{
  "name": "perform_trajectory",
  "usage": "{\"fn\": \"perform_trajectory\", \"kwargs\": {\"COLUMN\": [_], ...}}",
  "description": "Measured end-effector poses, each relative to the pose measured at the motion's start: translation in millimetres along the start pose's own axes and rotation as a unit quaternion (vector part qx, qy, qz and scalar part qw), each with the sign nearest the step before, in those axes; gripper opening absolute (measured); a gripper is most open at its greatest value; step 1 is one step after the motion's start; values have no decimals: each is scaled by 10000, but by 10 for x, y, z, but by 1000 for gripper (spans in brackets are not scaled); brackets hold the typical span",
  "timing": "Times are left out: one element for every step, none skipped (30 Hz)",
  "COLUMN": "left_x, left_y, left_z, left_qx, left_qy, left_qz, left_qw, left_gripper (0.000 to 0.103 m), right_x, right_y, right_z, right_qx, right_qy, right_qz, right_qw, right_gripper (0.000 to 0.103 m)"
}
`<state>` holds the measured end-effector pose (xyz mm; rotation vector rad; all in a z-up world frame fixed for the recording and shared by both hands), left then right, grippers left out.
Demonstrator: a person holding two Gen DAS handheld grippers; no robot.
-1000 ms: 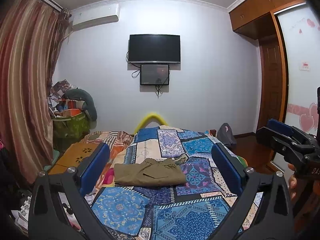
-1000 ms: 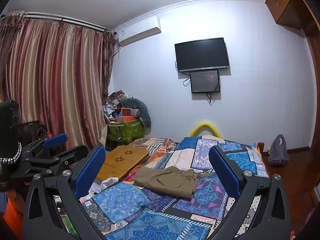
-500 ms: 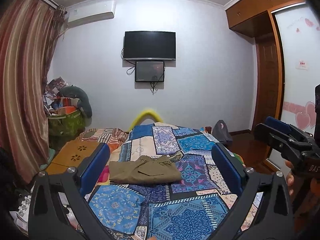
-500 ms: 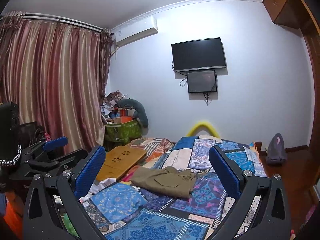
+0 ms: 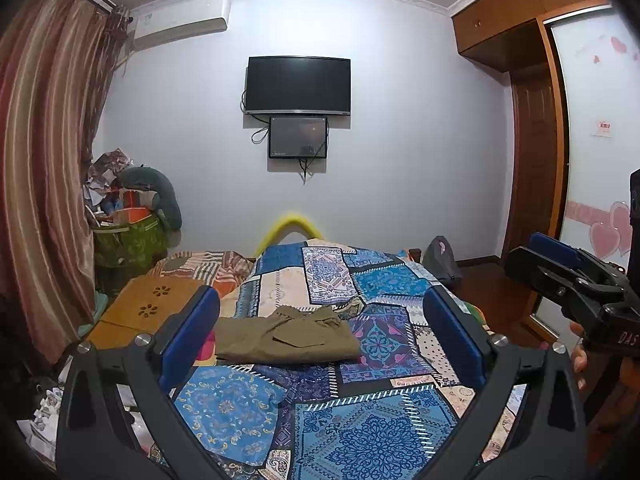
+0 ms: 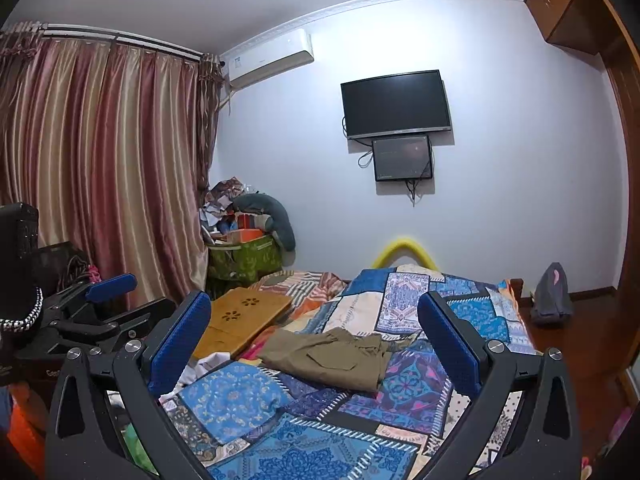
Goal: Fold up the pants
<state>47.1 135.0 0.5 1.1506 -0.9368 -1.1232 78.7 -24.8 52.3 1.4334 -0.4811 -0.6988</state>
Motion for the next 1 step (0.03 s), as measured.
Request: {"fn": "perform_trajectory", "kwargs": {"left_x": [6], "left_y": [-5], "left_z": [-7], "left_qx": [-10], "left_qy": [1], "left_qz": [-11], "left_qw": [10000], "left_gripper": [103], "right_x": [2], "right_y": [-6], "right_z": [4], "right_qx": [-6], "right_qy": [6], "right_qz": [4], "right_qw": [10000], "right_gripper": [103]}}
Point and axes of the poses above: each gripper's, at about its wrist camera, not at the fingertips, and z roughly against the way its jaws point, x to its right, y to its top, the point moved 6 cm from there along -z, roughly the way its jaws point, and after that the axes turned 3 degrees about x, right-handed, at the moved point
